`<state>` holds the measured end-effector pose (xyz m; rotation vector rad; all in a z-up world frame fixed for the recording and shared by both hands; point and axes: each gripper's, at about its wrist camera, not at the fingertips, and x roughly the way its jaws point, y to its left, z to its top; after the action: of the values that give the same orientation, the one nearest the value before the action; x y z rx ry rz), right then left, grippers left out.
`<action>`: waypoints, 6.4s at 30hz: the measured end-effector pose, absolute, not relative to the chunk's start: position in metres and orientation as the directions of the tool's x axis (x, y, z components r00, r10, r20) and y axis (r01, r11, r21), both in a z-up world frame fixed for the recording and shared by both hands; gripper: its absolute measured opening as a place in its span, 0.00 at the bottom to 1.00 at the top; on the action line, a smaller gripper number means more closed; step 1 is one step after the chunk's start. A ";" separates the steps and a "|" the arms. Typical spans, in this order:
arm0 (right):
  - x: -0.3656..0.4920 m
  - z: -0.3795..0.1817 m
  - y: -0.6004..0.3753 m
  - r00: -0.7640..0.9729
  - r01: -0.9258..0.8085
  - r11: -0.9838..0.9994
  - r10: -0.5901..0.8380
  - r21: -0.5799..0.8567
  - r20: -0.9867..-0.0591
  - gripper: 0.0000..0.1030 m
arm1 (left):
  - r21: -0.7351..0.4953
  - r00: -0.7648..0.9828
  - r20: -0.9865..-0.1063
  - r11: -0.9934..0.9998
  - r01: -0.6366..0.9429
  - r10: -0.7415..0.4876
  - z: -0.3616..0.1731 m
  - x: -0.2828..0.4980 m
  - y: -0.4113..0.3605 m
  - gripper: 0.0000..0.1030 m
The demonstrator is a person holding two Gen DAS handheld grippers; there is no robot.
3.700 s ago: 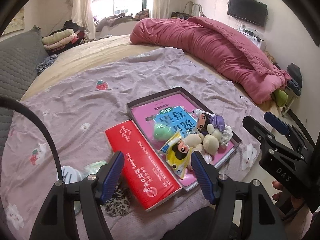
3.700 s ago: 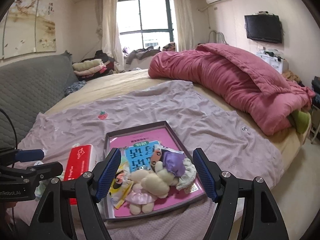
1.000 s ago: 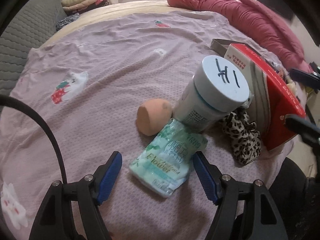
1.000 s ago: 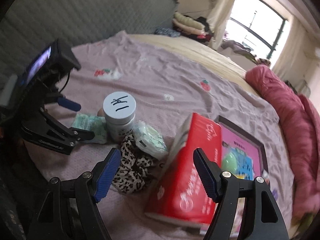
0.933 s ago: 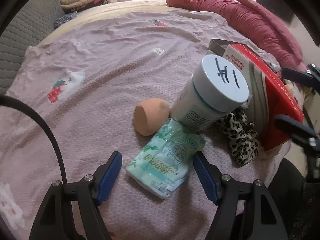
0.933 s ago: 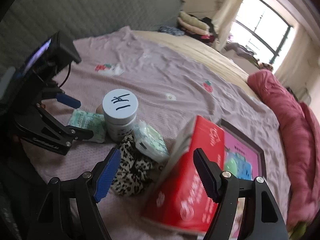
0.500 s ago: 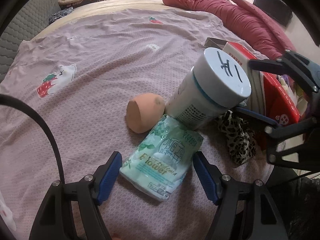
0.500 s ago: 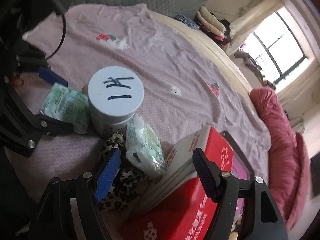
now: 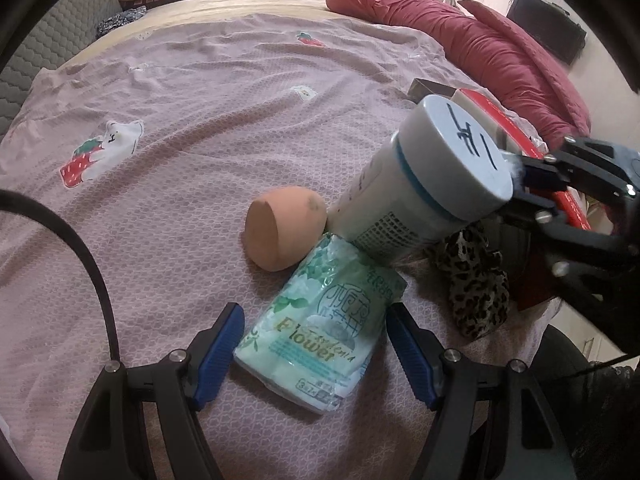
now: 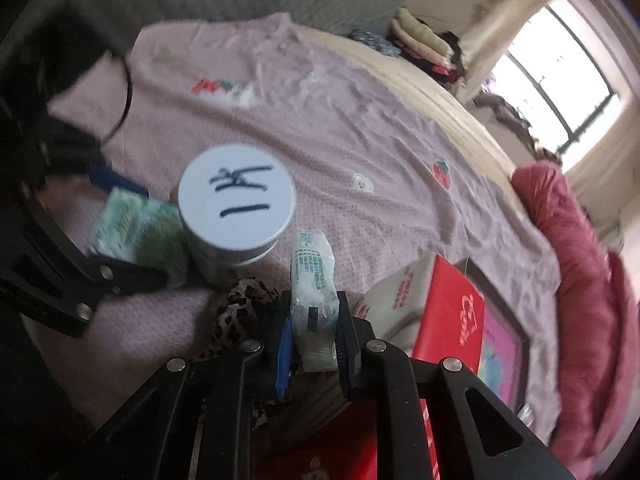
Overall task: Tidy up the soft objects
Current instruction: 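Grasp the white wipes packet with the right tool while the left tool grasps the green Flower pack, then lift the wipes packet and green pack and carry both toward the tray, then lower the wipes packet onto the tray and open the right tool while the left tool releases the green pack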
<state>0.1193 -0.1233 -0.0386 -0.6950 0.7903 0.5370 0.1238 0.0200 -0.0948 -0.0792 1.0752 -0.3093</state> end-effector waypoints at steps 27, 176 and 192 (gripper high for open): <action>0.084 0.017 -0.183 0.579 -0.502 0.862 0.397 0.073 -0.712 0.17 | -0.256 0.469 -0.834 0.957 0.140 -0.291 -0.061 0.084 0.017 0.61; 0.070 -0.014 -0.464 0.792 0.193 0.974 -0.082 0.121 -0.605 0.67 | -0.093 0.442 -0.856 0.921 0.378 -0.268 -0.026 0.205 -0.299 0.64; 0.067 -0.004 -0.455 0.800 0.190 0.976 -0.092 0.104 -0.594 0.71 | -0.108 0.475 -0.831 0.922 0.373 -0.290 -0.001 0.189 -0.289 0.67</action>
<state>0.0671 -0.4552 -0.0040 0.1611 0.6269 -0.1520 0.1890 -0.2889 -0.0005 0.0919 0.9963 -0.4057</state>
